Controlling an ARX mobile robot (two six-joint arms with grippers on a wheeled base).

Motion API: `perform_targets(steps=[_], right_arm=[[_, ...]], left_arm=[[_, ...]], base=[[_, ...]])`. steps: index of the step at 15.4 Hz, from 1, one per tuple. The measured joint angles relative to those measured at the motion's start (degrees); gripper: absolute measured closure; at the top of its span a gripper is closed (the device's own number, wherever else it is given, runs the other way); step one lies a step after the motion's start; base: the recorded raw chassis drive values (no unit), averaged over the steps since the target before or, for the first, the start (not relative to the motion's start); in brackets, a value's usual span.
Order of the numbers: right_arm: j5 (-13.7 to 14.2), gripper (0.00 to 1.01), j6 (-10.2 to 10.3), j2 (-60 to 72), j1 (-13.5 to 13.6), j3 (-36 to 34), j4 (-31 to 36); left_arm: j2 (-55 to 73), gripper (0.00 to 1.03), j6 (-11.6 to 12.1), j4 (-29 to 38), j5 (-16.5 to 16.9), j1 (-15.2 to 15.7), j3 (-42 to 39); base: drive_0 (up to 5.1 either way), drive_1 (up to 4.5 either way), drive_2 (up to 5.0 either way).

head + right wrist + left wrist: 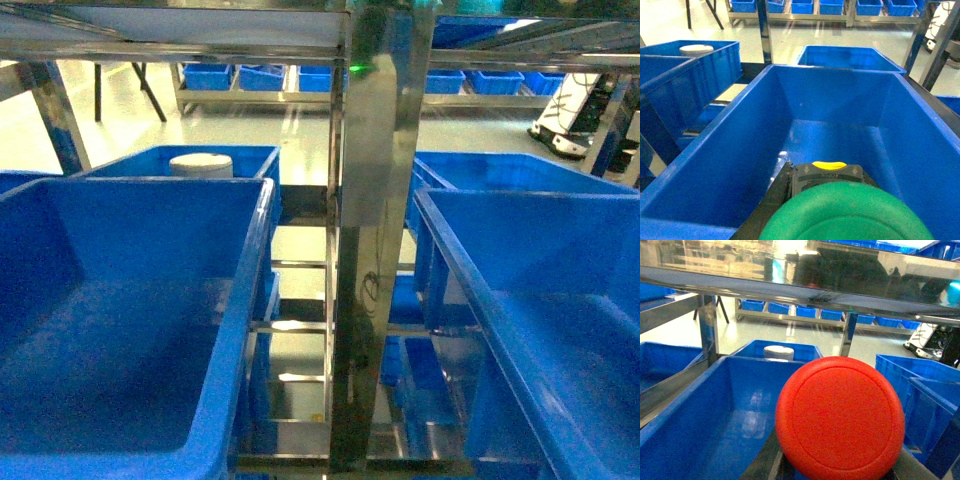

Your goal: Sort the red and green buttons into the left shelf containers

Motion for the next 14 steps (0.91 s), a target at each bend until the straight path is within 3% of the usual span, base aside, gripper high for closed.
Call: perform_targets(steps=[7,12,14], right_arm=[[0.28,0.75,-0.26,3.67,0.0,0.15,1.4],[5.62,0.75,-1.44,22.51,5.38,6.38,11.32],[7.34,0.75,-2.23,33.35,6.54,10.56,11.91]], left_arm=[[0.0,0.8,0.0,0.04,0.09,0.0,0.0],[0.0,0.8,0.0,0.02,0.09,0.0,0.0],[0.0,0.8,0.0,0.02,0.11,0.0,0.0]], base=[[0.0,0.0,0.0],[0.0,0.0,0.0],[0.0,0.0,0.0]])
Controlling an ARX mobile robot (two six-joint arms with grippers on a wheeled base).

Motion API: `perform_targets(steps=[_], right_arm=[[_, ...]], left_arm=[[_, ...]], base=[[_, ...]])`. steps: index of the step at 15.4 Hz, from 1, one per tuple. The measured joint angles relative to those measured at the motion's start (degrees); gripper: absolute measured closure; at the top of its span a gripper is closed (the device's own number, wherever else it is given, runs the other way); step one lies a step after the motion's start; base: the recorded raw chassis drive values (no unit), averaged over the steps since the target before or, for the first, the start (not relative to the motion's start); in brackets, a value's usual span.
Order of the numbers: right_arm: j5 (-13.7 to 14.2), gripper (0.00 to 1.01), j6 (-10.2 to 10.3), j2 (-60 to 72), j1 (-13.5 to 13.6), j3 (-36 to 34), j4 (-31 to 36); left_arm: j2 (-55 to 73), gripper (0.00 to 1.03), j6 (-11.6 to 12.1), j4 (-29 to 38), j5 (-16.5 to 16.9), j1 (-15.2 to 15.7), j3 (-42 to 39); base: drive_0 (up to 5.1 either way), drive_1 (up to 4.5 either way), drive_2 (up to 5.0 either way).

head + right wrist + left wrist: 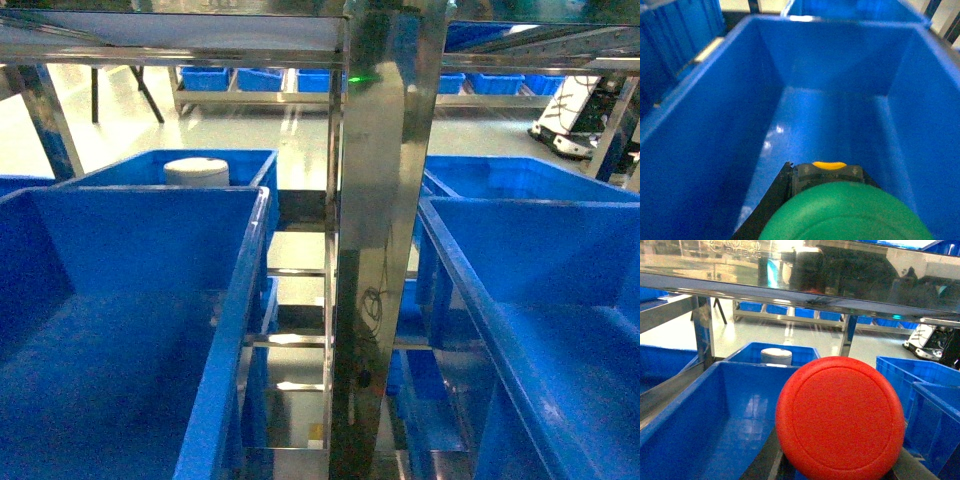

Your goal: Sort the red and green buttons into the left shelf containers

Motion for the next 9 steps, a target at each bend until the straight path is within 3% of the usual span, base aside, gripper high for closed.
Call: perform_targets(steps=[3,5,7,9], right_arm=[[1.55,0.75,-2.12,14.14,2.51,8.09,-4.55],[3.04,0.75,-2.12,20.94,5.01,13.09,-5.64],[3.26,0.75,-0.59,28.94,7.3,20.06,-11.19],[3.52,0.75,-0.61,36.11,8.76,24.98,-16.28]], left_arm=[[0.0,0.8,0.0,0.02,-0.02,0.0,0.0],[0.0,0.8,0.0,0.02,-0.02,0.0,0.0],[0.0,0.8,0.0,0.0,-0.02,0.0,0.0],[0.0,0.8,0.0,0.0,0.0,0.0,0.0]], base=[[0.0,0.0,0.0],[0.0,0.0,0.0],[0.0,0.0,0.0],[0.0,0.0,0.0]])
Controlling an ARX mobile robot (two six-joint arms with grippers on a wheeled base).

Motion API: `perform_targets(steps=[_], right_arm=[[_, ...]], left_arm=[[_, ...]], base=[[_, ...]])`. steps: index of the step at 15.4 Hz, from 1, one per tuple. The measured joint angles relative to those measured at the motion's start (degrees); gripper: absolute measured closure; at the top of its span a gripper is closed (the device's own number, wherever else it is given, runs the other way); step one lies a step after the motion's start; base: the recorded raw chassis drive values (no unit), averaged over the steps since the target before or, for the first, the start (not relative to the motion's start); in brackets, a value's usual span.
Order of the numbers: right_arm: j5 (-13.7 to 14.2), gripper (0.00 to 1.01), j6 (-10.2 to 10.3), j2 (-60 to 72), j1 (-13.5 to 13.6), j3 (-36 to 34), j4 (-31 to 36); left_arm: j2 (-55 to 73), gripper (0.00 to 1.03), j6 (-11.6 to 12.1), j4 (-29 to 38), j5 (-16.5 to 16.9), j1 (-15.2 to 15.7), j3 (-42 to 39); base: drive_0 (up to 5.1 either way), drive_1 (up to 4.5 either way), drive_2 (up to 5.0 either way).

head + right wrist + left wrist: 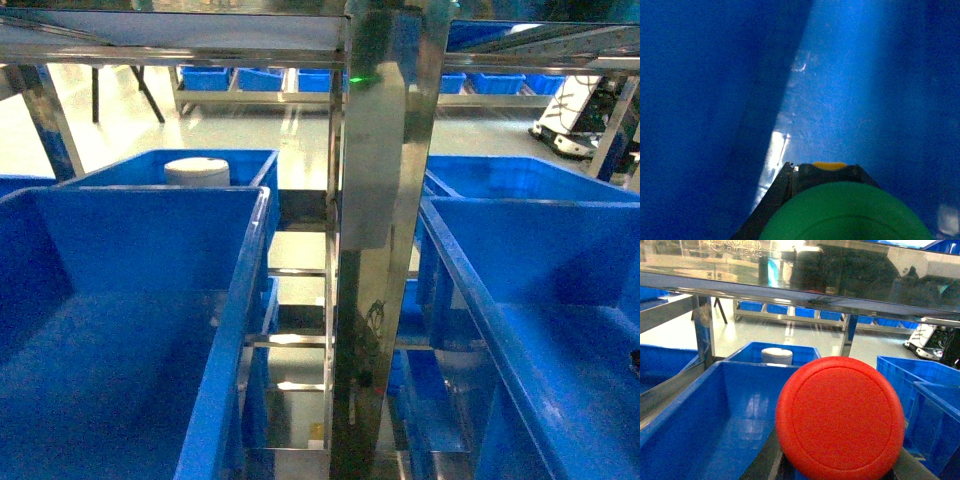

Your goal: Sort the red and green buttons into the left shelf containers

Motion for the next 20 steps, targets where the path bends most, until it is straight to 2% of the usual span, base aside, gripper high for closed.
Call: perform_targets(steps=[2,4,8,10,11,12,15,17,19,20], right_arm=[[1.79,0.75,-0.2,2.95,0.52,0.5,-0.39],[3.3,0.72,-0.13,2.86,0.87,0.74,2.1],[3.41,0.28,1.55,0.13,1.18,-1.55,6.73],[4.35,0.06,1.53,-1.88,0.92,-4.94,11.89],[5.31,0.01,1.31,-3.19,0.55,-6.88,15.04],[5.51,0.04,1.22,-5.49,-0.13,-9.09,17.79],[7.39,0.03,0.85,-17.84,-1.07,-18.99,26.84],[6.1,0.03,1.2,-29.38,-1.25,-27.28,28.24],[3.17,0.03,2.69,-39.98,-3.65,-31.85,23.28],[1.11,0.03,4.13,-46.51,-5.31,-33.27,19.63]], left_arm=[[0.0,0.8,0.0,0.0,-0.02,0.0,0.0],[0.0,0.8,0.0,0.0,-0.02,0.0,0.0],[0.0,0.8,0.0,0.0,-0.02,0.0,0.0],[0.0,0.8,0.0,0.0,-0.02,0.0,0.0],[0.0,0.8,0.0,0.0,0.0,0.0,0.0],[0.0,0.8,-0.02,0.0,-0.02,0.0,0.0],[0.0,0.8,0.0,0.0,0.0,0.0,0.0],[0.0,0.8,0.0,0.0,0.0,0.0,0.0],[0.0,0.8,0.0,0.0,-0.02,0.0,0.0],[0.0,0.8,0.0,0.0,-0.02,0.0,0.0]], base=[[0.0,0.0,0.0],[0.0,0.0,0.0],[0.0,0.0,0.0],[0.0,0.0,0.0],[0.0,0.0,0.0],[0.0,0.0,0.0],[0.0,0.0,0.0],[0.0,0.0,0.0],[0.0,0.0,0.0],[0.0,0.0,0.0]])
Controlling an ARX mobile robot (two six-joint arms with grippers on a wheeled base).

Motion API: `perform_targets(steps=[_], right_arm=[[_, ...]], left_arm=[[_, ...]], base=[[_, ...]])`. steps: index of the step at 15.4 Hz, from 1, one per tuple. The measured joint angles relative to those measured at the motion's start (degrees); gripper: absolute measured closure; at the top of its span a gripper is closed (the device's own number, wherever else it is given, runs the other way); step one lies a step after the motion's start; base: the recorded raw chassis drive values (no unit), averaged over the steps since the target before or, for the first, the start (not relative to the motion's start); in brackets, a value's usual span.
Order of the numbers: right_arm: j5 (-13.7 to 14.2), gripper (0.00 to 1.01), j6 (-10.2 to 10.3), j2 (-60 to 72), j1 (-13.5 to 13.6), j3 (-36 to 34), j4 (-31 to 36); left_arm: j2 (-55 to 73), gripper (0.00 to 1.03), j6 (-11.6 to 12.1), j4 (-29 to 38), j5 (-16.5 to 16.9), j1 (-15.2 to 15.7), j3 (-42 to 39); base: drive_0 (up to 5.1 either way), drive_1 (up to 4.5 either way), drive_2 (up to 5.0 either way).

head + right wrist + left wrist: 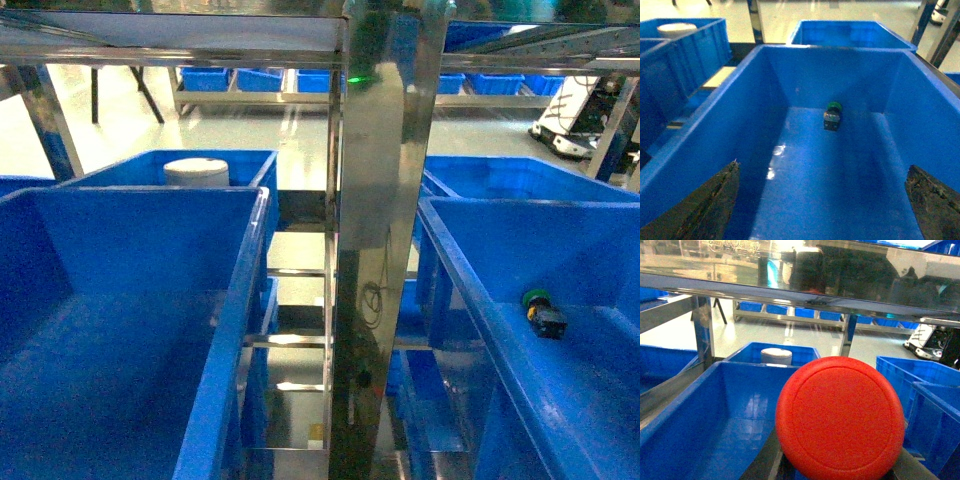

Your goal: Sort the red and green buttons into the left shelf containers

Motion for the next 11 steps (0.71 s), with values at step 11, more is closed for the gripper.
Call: perform_targets(steps=[11], right_arm=[[-8.46,0.03,1.27,-30.05,-2.89,-2.73,-20.72]], left_arm=[[10.54,0.8,0.15,7.74,5.2,3.34,0.11]], base=[[0.0,0.0,0.0]])
